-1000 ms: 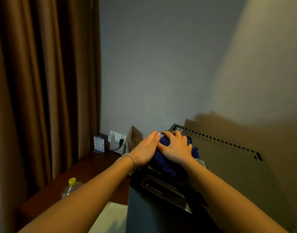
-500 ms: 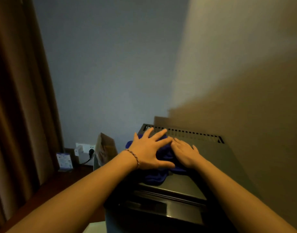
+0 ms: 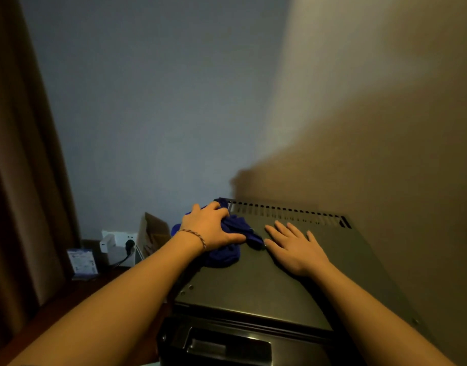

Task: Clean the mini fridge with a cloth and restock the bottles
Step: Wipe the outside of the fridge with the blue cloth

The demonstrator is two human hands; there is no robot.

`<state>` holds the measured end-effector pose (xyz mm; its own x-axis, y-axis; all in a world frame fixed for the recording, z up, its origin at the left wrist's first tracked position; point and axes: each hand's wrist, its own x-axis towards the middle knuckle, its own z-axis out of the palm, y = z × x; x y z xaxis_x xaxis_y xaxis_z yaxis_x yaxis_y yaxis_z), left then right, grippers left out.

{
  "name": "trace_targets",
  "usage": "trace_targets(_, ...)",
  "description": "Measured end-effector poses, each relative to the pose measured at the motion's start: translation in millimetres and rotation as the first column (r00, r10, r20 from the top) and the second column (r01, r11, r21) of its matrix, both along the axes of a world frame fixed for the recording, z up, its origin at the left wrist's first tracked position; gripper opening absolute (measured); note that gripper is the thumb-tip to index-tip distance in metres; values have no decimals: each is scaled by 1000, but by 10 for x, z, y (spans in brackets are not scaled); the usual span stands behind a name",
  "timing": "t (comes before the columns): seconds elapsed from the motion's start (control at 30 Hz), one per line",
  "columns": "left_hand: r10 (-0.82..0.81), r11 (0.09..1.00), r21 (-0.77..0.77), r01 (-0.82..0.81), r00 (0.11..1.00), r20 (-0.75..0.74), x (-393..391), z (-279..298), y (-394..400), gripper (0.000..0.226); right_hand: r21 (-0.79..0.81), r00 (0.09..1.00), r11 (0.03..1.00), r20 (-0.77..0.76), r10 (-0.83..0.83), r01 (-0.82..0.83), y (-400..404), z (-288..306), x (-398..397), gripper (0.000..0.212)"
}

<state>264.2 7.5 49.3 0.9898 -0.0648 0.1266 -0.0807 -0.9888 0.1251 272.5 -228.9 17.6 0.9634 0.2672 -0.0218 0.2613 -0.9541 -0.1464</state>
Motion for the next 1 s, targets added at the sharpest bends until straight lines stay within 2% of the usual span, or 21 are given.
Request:
trace_targets(0.27,-51,995,88,42,993,105,-599,-82,-91,94,-23,1000,1000,5,3,-3,-2,-5,52,55)
trace_targets(0.43,-16,998,61,9,993,116,-671,-32,-23,62,-24,1000,1000,1,-10,10,2,-1,60,54)
trace_targets(0.57,25,994,-112,-10,991,132,-458,-86,211,43,-38,1000,999,-15,-25,24,26,8,55,54)
trace_targets(0.7,50,938,-345,21,980,194,-231,-236,438,29,-50,999,998,-24,-37,35,56,16,42,55)
trace_targets(0.8,-79,905,-391,165,971,227,-192,-315,492,44,-70,999,996,-20,-49,48,65,31,34,55)
trace_targets(0.9,-151,896,-384,223,966,208,-250,-316,485,22,-83,997,994,-29,-66,64,83,44,29,55)
trace_targets(1.0,-140,840,-501,207,976,167,-303,-384,515,16,-94,990,988,-58,-126,120,188,57,23,57)
